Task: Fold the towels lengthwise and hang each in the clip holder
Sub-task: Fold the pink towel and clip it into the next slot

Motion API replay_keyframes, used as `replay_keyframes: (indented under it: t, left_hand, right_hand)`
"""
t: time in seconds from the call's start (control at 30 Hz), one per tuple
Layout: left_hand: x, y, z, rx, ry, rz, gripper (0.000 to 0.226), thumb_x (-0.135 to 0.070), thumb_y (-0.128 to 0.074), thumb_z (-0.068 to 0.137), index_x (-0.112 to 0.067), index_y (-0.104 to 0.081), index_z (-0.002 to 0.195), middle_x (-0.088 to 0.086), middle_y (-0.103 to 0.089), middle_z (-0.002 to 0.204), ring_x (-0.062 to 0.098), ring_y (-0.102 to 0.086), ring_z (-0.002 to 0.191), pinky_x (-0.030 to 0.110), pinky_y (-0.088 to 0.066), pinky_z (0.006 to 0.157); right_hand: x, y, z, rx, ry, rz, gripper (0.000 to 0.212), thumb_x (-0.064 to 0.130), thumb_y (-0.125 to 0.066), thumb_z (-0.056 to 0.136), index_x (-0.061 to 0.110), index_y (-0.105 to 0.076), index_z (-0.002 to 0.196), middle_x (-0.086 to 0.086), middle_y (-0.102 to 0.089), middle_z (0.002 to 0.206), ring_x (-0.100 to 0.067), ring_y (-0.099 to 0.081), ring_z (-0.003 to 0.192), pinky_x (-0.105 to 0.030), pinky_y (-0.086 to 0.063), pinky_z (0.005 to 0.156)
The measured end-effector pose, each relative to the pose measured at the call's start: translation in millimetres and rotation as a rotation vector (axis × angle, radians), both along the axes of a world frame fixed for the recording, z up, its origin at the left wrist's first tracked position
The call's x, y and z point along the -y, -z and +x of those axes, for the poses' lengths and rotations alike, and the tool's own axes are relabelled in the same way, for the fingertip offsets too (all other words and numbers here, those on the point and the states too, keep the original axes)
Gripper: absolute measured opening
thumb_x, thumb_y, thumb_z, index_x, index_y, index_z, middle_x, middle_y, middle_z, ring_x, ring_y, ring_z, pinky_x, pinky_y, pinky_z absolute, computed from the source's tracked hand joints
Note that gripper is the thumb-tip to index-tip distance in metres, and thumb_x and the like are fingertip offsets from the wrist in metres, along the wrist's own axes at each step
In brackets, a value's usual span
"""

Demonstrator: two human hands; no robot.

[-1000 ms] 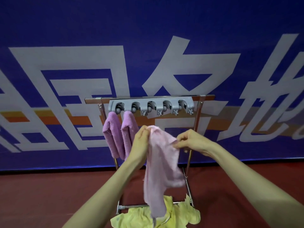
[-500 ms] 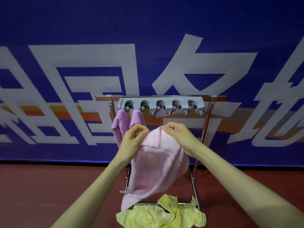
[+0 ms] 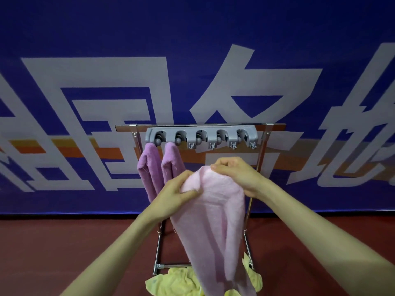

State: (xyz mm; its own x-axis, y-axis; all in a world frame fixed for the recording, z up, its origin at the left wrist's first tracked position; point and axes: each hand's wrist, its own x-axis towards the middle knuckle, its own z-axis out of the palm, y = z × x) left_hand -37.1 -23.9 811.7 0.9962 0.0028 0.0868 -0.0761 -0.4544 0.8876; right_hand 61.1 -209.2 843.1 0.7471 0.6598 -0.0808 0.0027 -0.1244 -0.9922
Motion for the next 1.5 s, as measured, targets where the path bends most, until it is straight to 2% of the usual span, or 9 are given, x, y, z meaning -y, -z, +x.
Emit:
replay_keyframes:
  t: [0.17,0.27,0.47,0.63,0.83,1.0,1.13,1.27,1.5]
  left_hand:
    - [14,-16,1,0.118,-0.109,-0.157,0.031,-0.016,-0.042,0.101,-0.008,-0.064,0.080,-0.016,-0.052,0.061,-0.002,-0.042,0.059,0.015,-0.037,0.062]
    - [15,-25,5,0.182,-0.210,-0.192,0.029,-0.015,-0.040,0.100,-0.004,-0.064,0.088,-0.005,-0.056,0.074,0.002,-0.048,0.069,0.012,-0.040,0.067]
    - [4,-39,7,0.244,-0.376,-0.288,0.029,-0.025,-0.042,0.101,-0.016,-0.069,0.102,-0.032,-0.061,0.082,-0.023,-0.052,0.083,0.011,-0.039,0.077]
    - [-13,-43,3,0.237,-0.501,-0.501,0.038,-0.054,-0.057,0.085,-0.019,-0.072,0.090,0.014,-0.064,0.098,0.015,-0.058,0.087,0.027,-0.043,0.076]
    - [-46,-41,-1,0.192,-0.678,-0.548,0.032,-0.042,-0.050,0.095,-0.028,-0.076,0.082,0.002,-0.073,0.089,0.024,-0.065,0.094,0.039,-0.049,0.084]
    - [-61,-29,-5,0.041,-0.789,-0.490,0.032,-0.036,-0.049,0.096,-0.019,-0.059,0.071,-0.001,-0.057,0.067,0.014,-0.051,0.062,0.026,-0.038,0.053]
    - [-66,-12,-5,-0.101,-0.709,-0.513,0.029,-0.030,-0.055,0.094,-0.006,-0.063,0.080,0.007,-0.062,0.070,0.019,-0.056,0.062,0.028,-0.044,0.054]
    - [-52,1,-4,-0.166,-0.608,-0.439,0.028,-0.026,-0.054,0.094,-0.006,-0.069,0.081,0.000,-0.061,0.061,0.014,-0.055,0.058,0.025,-0.045,0.050]
    - [-22,12,-4,-0.179,-0.399,-0.319,0.031,-0.025,-0.046,0.099,-0.007,-0.068,0.087,0.012,-0.065,0.073,0.019,-0.063,0.063,0.035,-0.054,0.068]
  right_hand:
    - [14,2,-5,-0.017,-0.171,-0.165,0.007,0.009,-0.071,0.082,0.009,-0.066,0.076,-0.001,-0.066,0.072,-0.010,-0.062,0.063,-0.021,-0.050,0.058]
    - [19,14,-3,0.000,-0.203,-0.352,0.017,0.009,-0.077,0.076,0.000,-0.070,0.090,-0.009,-0.074,0.088,-0.017,-0.069,0.077,-0.030,-0.057,0.072]
    - [30,37,7,0.062,-0.169,-0.491,0.025,0.018,-0.076,0.077,0.000,-0.072,0.094,-0.014,-0.074,0.098,-0.022,-0.069,0.085,-0.041,-0.055,0.083]
    - [36,46,9,0.107,-0.169,-0.557,0.023,0.017,-0.070,0.082,-0.005,-0.067,0.087,-0.002,-0.061,0.071,-0.010,-0.051,0.063,-0.020,-0.038,0.054]
    - [47,60,15,0.193,-0.106,-0.541,0.020,0.015,-0.065,0.083,0.012,-0.054,0.067,-0.003,-0.043,0.068,-0.013,-0.037,0.065,-0.030,-0.030,0.065]
    - [48,55,14,0.080,0.041,-0.362,0.006,0.010,-0.063,0.086,0.014,-0.061,0.083,-0.004,-0.060,0.072,-0.015,-0.053,0.066,-0.028,-0.038,0.064]
    - [40,45,10,0.046,0.111,-0.218,0.017,0.003,-0.058,0.087,0.016,-0.047,0.091,0.005,-0.041,0.052,-0.012,-0.033,0.051,-0.028,-0.022,0.051]
    - [31,32,2,0.017,0.034,-0.165,0.013,0.000,-0.054,0.088,0.012,-0.061,0.089,0.004,-0.049,0.060,-0.018,-0.036,0.058,-0.027,-0.025,0.054]
    - [20,24,-9,0.000,-0.051,-0.237,0.037,-0.017,-0.038,0.076,-0.003,-0.068,0.090,-0.018,-0.062,0.070,-0.024,-0.061,0.065,-0.028,-0.056,0.063]
